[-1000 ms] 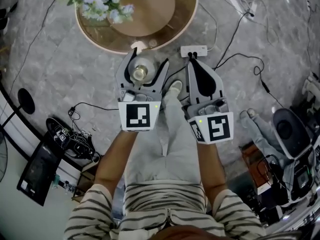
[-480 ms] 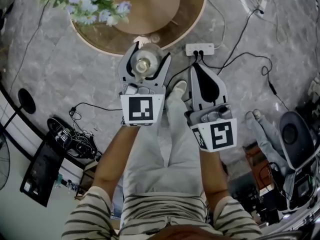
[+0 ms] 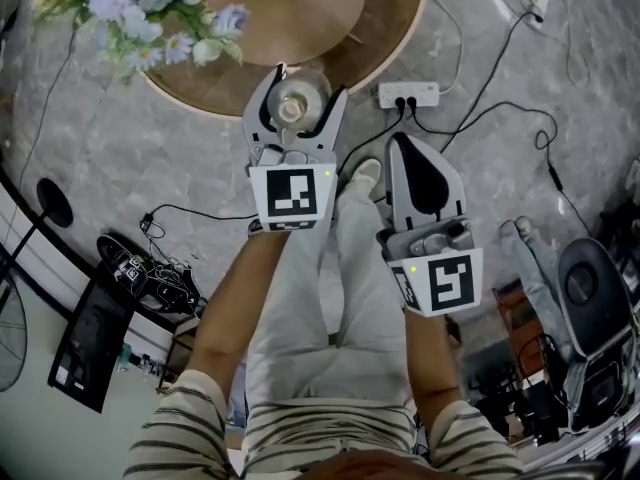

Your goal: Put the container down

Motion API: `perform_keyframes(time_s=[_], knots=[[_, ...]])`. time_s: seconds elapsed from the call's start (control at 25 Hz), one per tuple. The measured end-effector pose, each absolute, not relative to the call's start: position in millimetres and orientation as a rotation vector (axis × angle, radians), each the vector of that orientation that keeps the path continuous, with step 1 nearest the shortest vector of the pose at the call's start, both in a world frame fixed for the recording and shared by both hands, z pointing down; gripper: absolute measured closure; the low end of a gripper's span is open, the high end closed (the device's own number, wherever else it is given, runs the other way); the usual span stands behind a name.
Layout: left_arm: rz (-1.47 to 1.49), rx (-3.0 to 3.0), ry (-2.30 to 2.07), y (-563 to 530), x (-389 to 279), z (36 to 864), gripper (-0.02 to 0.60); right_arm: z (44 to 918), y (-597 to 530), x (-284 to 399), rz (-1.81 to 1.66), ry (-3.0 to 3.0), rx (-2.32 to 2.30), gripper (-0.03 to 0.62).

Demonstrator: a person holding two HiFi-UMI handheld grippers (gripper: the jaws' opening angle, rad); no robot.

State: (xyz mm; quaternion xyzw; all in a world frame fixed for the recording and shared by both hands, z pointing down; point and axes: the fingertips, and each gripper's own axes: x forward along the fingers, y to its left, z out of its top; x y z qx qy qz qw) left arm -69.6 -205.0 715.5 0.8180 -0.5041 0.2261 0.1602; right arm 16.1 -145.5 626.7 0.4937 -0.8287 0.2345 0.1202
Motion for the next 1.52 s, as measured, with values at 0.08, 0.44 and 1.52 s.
perform_keyframes(time_s=[0.08,0.44,1.52], knots=[[0.668,2.337,-1.439,-209,-68,730,0.247,635,-145,16,0.702,-2.413,1.436,0.585],[0.724,2.318,-1.435,-226,-71,781,0.245,661,-148,18,0.747,-2.385,1.447,0.585],[0.805,2.254,-1.471,-247,-76,838,0.252,682,-146,23,0.779,-2.359,1.448,0.585]])
